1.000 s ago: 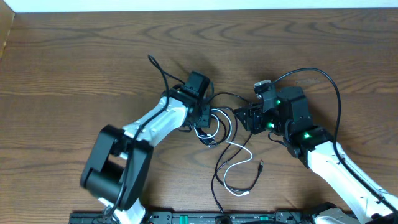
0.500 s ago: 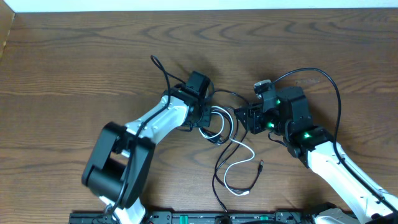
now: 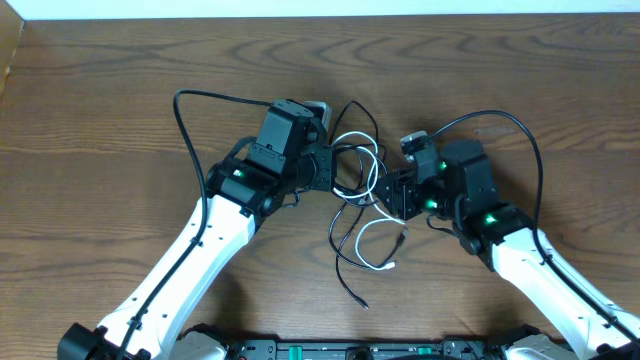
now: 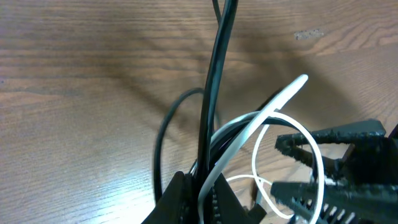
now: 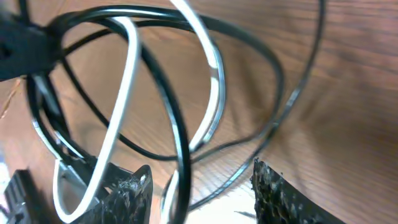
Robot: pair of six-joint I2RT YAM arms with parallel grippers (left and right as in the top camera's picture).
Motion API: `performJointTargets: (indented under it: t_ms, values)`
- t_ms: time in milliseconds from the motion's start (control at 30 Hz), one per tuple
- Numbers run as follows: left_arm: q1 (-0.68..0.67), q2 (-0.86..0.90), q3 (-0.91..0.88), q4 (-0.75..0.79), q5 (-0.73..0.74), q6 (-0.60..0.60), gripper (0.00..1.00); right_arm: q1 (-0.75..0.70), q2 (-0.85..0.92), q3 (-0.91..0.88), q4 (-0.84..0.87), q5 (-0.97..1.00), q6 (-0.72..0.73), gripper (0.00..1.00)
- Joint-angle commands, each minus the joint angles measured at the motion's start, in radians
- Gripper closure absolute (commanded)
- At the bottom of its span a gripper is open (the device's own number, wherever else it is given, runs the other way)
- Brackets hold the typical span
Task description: Untangle cables
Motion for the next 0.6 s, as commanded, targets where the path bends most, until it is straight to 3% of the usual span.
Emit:
performJointTargets:
  t_ms: [0, 200, 300, 333, 433, 567]
  values:
    - [0.002, 0.005, 0.007, -0.008, 0.016, -0.011, 0.92, 0.013, 0.000, 0.005, 0.012, -0.041, -0.007, 0.52]
    - [0.002, 0.005, 0.007, 0.035, 0.184, -0.044, 0.93, 0.013, 0.000, 0.005, 0.058, -0.040, -0.006, 0.56]
    - [0.002, 0.002, 0.008, 0.113, 0.330, -0.059, 0.93, 0.013, 0.000, 0.005, 0.059, -0.007, 0.020, 0.70]
    - [0.003, 0.000, 0.008, 0.167, 0.396, -0.067, 0.93, 0.013, 0.000, 0.005, 0.035, 0.033, 0.038, 0.80]
    - [0.011, -0.015, 0.008, 0.221, 0.442, -0.068, 0.93, 0.013, 0.000, 0.005, -0.031, 0.124, 0.043, 0.98]
    - [0.067, -0.058, 0.008, 0.223, 0.453, -0.089, 0.93, 0.011, 0.000, 0.005, -0.149, 0.338, 0.087, 0.96]
